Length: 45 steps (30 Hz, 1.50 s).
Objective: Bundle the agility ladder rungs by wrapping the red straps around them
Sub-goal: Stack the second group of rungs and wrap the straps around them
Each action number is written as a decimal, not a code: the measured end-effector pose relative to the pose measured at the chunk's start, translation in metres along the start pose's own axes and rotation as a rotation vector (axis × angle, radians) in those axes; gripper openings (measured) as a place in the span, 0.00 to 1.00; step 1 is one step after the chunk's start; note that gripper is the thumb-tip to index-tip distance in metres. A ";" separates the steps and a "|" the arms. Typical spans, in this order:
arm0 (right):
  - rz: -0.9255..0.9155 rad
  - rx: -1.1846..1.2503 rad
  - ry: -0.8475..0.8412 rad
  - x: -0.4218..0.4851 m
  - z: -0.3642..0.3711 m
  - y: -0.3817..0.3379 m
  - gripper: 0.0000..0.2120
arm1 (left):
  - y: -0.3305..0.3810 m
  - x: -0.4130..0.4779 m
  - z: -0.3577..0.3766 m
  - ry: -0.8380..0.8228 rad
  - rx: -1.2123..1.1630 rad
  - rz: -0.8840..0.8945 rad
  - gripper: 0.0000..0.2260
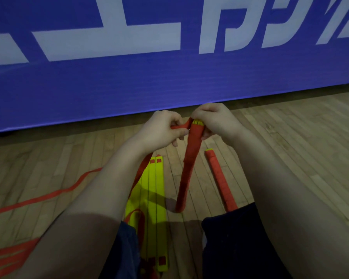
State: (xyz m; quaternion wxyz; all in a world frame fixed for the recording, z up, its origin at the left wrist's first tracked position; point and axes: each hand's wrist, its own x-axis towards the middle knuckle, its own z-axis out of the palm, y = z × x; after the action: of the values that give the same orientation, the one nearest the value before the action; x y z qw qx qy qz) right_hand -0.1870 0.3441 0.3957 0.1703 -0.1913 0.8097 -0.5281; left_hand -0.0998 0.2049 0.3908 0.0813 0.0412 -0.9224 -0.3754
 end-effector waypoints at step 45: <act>-0.077 -0.060 -0.228 -0.007 -0.010 0.006 0.17 | -0.023 0.009 0.011 0.031 0.005 0.070 0.04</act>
State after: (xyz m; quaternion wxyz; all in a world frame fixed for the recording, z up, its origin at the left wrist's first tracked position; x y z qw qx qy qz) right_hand -0.1863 0.3575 0.3939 0.2349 -0.2859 0.7927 -0.4845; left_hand -0.1105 0.1947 0.3675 0.1084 0.0149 -0.9229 -0.3692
